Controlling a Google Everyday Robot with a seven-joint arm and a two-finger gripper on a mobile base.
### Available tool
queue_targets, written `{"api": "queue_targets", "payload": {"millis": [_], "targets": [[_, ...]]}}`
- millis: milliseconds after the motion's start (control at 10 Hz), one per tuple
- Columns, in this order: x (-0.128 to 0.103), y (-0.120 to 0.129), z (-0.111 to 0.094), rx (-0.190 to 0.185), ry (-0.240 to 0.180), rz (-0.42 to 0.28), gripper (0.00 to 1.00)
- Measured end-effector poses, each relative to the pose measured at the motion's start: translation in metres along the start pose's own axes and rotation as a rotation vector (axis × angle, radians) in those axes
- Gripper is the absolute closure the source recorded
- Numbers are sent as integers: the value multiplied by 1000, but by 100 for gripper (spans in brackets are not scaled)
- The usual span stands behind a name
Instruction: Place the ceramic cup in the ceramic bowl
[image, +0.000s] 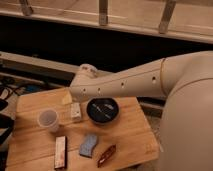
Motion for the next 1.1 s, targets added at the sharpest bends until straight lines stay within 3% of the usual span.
{"api": "queue_targets", "payload": {"millis": [200, 500, 700, 1100], "targets": [[-6, 20, 9, -22, 14, -50, 2], [-10, 55, 27, -102, 45, -99, 2], [-5, 80, 36, -191, 66, -132, 2], [14, 110, 54, -273, 135, -187, 2]]}}
